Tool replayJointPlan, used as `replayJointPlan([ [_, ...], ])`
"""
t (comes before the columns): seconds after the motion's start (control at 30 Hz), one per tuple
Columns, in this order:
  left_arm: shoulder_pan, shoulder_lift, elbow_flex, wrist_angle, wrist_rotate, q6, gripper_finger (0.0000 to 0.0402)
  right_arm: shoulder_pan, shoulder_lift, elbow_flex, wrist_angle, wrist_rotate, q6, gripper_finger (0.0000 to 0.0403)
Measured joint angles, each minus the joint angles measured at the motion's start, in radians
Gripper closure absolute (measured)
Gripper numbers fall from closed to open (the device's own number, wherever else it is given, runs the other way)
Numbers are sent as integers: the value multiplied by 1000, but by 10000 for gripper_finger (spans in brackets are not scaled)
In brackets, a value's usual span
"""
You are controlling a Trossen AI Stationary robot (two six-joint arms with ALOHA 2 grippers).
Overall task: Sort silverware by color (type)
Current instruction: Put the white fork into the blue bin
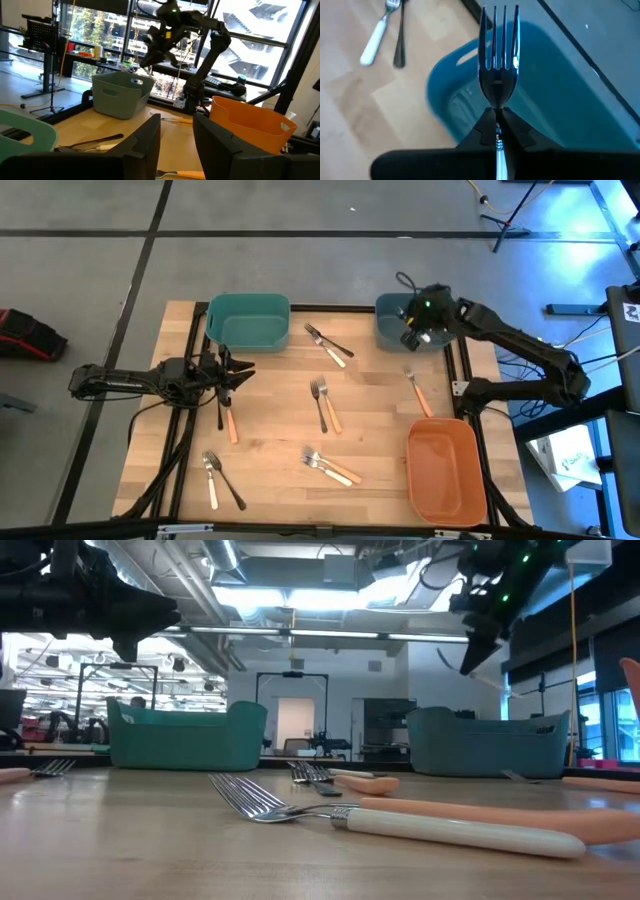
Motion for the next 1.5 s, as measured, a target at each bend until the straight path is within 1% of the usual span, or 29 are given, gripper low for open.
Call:
replayJointPlan([
  [0.17, 0, 2, 0, 0, 0, -1, 292, -126, 87, -5, 83, -91, -82, 401],
  [0.37, 0, 2, 0, 0, 0, 5, 292, -193, 220, -6, 132, -105, -96, 401],
  [0.53, 0, 2, 0, 0, -1, 7, 292, -196, 312, -6, 127, -97, -92, 401],
  [0.83, 0, 2, 0, 0, -19, 7, 292, -196, 396, -6, 122, -96, -38, 401],
  [1.03, 0, 2, 0, 0, -19, 7, 292, -195, 420, -6, 121, -98, -31, 401],
  [1.2, 0, 2, 0, 0, -19, 7, 292, -195, 420, -6, 120, -97, 14, 398],
  [1.3, 0, 2, 0, 0, -19, 7, 292, -195, 420, -6, 120, -88, 16, 384],
  [1.5, 0, 2, 0, 0, -19, 6, 292, -195, 418, 7, 104, -77, 14, 324],
])
